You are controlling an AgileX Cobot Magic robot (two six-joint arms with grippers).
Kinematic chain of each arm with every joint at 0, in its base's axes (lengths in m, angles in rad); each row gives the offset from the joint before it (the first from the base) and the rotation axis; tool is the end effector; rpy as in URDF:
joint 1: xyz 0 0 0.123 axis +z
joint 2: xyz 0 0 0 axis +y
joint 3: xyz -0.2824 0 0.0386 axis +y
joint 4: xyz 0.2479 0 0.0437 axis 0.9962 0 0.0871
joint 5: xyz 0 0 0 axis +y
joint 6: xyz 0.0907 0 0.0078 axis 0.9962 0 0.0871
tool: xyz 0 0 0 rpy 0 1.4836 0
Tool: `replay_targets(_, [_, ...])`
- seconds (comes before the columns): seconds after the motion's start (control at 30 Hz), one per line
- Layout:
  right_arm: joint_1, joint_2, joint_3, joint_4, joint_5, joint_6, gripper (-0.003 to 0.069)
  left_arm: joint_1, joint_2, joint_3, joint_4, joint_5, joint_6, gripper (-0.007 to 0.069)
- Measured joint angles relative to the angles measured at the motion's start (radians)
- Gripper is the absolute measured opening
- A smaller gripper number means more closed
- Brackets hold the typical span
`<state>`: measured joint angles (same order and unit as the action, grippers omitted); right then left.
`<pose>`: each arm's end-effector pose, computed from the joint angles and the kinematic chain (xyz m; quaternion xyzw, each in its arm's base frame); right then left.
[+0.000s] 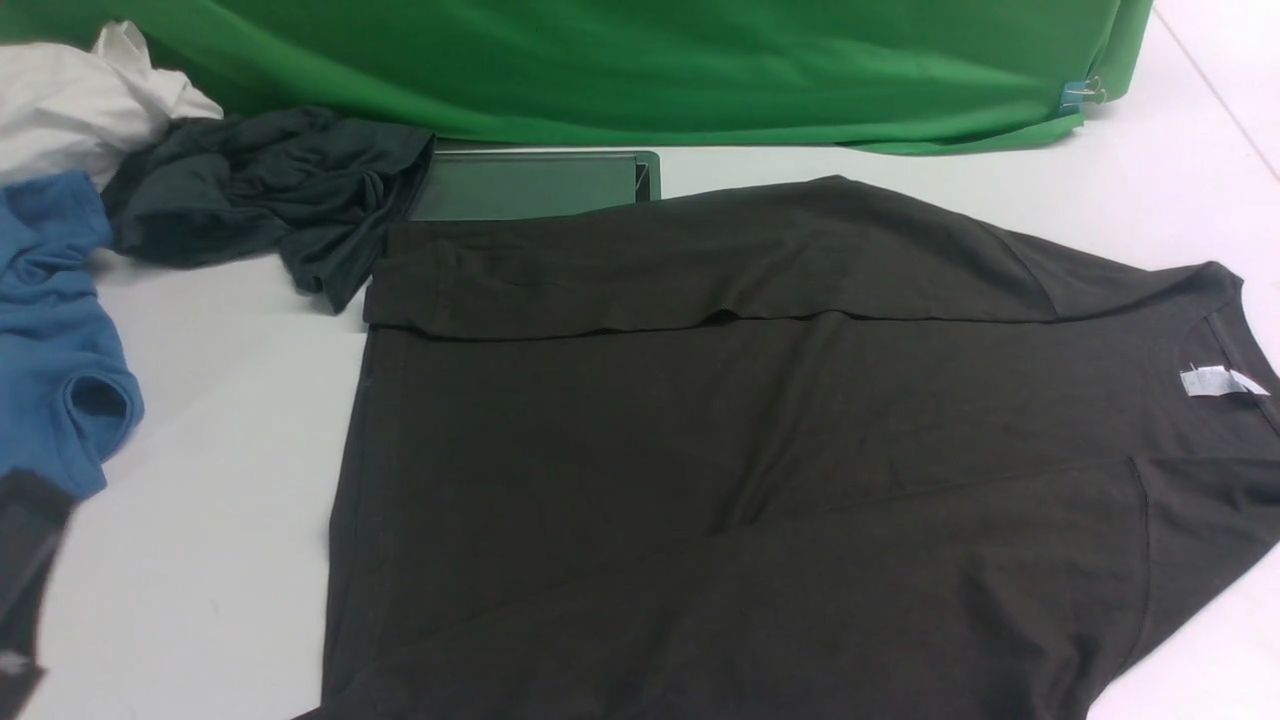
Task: Fold a long-sleeved shirt on a white desktop.
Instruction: 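Grasp the left edge of the dark T-shirt lying flat on the table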
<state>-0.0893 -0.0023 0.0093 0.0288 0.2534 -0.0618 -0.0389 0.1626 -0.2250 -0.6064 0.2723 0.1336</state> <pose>0.0552 -0.0043 0.1871 0.0189 0.7654 -0.0369 0.6423 0.0614 -0.0164 0.2589 -0.1000 0.7263 -0.2204 0.6434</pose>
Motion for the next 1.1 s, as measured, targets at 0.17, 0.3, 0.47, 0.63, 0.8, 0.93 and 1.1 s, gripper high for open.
replay_targets(0.17, [0.0,0.0,0.0,0.0,-0.001,0.0,0.0244,-0.029,0.242,-0.213,0.001,0.311,0.211,0.002])
replay_targets(0.3, [0.0,0.0,0.0,0.0,-0.001,0.0,0.0244,-0.029,0.398,-0.305,0.002,0.445,0.292,0.002])
replay_targets(0.47, [0.0,0.0,0.0,0.0,-0.001,0.0,0.0244,-0.029,0.59,-0.347,0.008,0.47,0.438,0.002])
replay_targets(0.63, [0.0,0.0,0.0,0.0,-0.001,0.0,0.0244,-0.03,0.721,-0.348,-0.044,0.446,0.526,0.002])
replay_targets(0.8, [0.0,0.0,0.0,0.0,-0.001,0.0,0.0244,-0.087,0.82,-0.35,-0.118,0.47,0.624,0.002])
replay_targets(0.93, [0.0,0.0,0.0,0.0,-0.001,0.0,0.0244,-0.152,0.859,-0.351,-0.105,0.504,0.639,0.002])
replay_targets(1.1, [0.0,0.0,0.0,0.028,-0.068,0.048,0.0244,-0.168,0.862,-0.351,-0.064,0.556,0.643,0.002])
